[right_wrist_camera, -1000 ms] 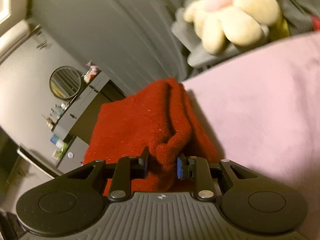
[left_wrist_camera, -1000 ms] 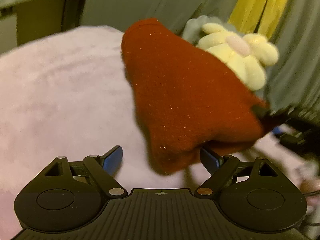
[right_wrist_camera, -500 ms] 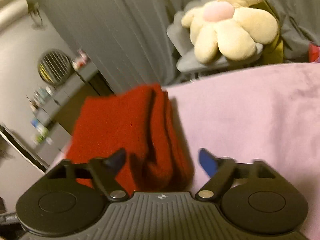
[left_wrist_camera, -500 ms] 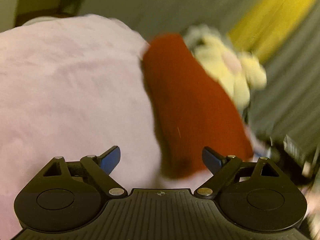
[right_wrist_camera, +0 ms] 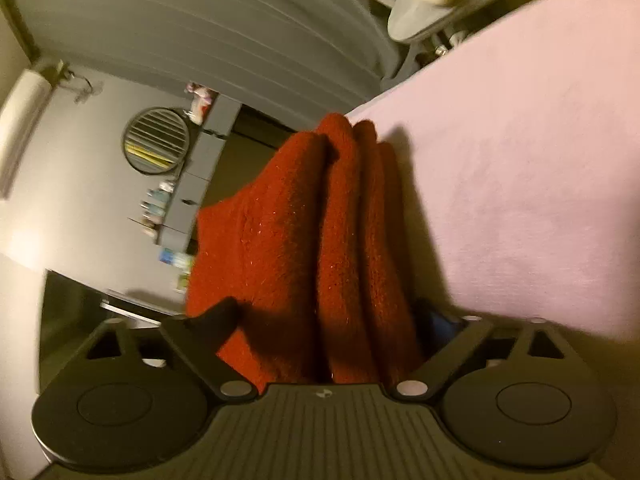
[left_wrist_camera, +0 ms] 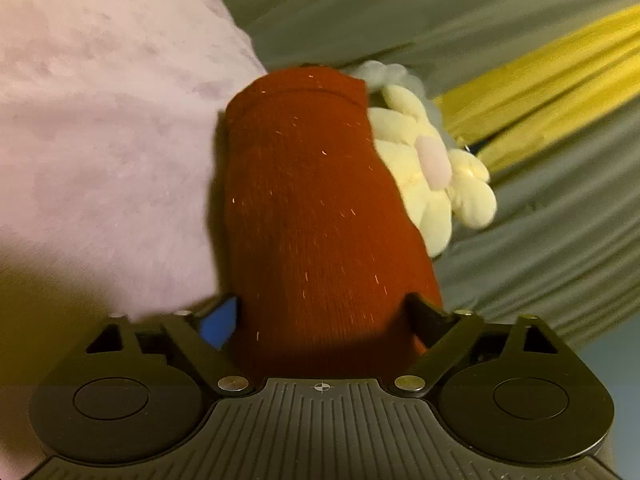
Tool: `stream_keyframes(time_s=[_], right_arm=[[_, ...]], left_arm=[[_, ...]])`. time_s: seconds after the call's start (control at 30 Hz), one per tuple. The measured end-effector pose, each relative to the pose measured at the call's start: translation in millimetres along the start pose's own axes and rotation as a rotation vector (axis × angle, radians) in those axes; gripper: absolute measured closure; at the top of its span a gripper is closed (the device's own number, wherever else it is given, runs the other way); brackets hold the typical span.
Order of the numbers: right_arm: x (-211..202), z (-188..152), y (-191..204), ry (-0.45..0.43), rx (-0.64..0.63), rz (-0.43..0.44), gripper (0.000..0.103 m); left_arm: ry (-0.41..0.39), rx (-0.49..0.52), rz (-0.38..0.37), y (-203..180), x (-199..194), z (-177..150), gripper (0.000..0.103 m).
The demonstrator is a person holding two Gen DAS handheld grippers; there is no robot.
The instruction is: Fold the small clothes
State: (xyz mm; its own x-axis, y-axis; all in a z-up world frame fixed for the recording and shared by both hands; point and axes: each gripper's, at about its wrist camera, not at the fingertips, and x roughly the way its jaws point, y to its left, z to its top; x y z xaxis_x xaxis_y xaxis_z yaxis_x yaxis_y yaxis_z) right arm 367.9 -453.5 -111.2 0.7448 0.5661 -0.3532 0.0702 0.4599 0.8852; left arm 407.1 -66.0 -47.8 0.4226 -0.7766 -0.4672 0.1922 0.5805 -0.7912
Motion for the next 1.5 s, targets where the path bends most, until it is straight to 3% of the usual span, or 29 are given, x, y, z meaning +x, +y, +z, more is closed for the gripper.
stream_keyframes(time_s=[0.07, 0.2, 0.3, 0.43, 0.6, 0.67, 0.73, 0.77, 0.83, 0.87, 0.9, 0.93, 0.97, 1.0, 1.07, 1.1, 1.2, 1.33, 1.47, 1.5], right_arm=[[9, -3, -1, 0.007, -0.02, -0.002, 0.033], [17, -4, 6, 0.016, -0.009, 0.015, 0.044], [14, -8, 18, 0.016, -0.004, 0.05, 0.045], [21, -24, 45, 0.052, -0.027, 0.09, 0.045], [46, -70, 75, 0.164, -0.071, 0.169, 0.045], [56, -91, 85, 0.212, -0.114, 0.141, 0.042], [65, -113, 97, 0.242, -0.182, 0.058, 0.036], [66, -121, 105, 0.237, -0.242, -0.002, 0.029], [56, -126, 124, 0.191, -0.342, -0.096, 0.026], [48, -124, 134, 0.155, -0.371, -0.143, 0.026], [38, -121, 144, 0.095, -0.409, -0.197, 0.026], [26, -118, 159, 0.002, -0.457, -0.256, 0.026], [18, -117, 172, -0.067, -0.494, -0.282, 0.026], [16, -116, 185, -0.109, -0.51, -0.287, 0.035], [27, -116, 209, -0.104, -0.519, -0.263, 0.058], [44, -118, 221, -0.076, -0.535, -0.269, 0.065], [91, -133, 238, -0.046, -0.667, -0.354, 0.071], [133, -139, 218, -0.06, -0.767, -0.482, 0.077], [131, -125, 190, -0.116, -0.842, -0.514, 0.08], [131, -122, 184, -0.139, -0.87, -0.561, 0.08]], left_arm=[[-0.004, -0.022, 0.005, 2, 7, 2, 0.021], [-0.025, 0.0, -0.013, -6, -3, 2, 0.037], [-0.036, 0.011, -0.025, -14, -20, 1, 0.044], [-0.101, 0.056, -0.013, -26, -68, -7, 0.044], [-0.18, 0.082, 0.141, -22, -145, -35, 0.043], [-0.177, 0.103, 0.281, -14, -163, -50, 0.042], [-0.179, 0.089, 0.366, -4, -174, -57, 0.042], [-0.204, 0.076, 0.358, -3, -185, -58, 0.042], [-0.264, 0.078, 0.382, -11, -204, -53, 0.043], [-0.307, 0.099, 0.402, -17, -212, -50, 0.041], [-0.349, 0.136, 0.424, -27, -216, -44, 0.033], [-0.375, 0.16, 0.444, -33, -216, -39, 0.023], [-0.39, 0.167, 0.46, -37, -216, -36, 0.022], [-0.401, 0.161, 0.479, -41, -208, -30, 0.022], [-0.392, 0.132, 0.501, -44, -187, -20, 0.023], [-0.389, 0.128, 0.512, -46, -177, -21, 0.023], [-0.356, 0.177, 0.608, -46, -139, -12, 0.023], [-0.298, 0.273, 0.698, -38, -95, -12, 0.022], [-0.267, 0.355, 0.761, -38, -53, -18, 0.016], [-0.26, 0.363, 0.772, -36, -43, -18, 0.015]])
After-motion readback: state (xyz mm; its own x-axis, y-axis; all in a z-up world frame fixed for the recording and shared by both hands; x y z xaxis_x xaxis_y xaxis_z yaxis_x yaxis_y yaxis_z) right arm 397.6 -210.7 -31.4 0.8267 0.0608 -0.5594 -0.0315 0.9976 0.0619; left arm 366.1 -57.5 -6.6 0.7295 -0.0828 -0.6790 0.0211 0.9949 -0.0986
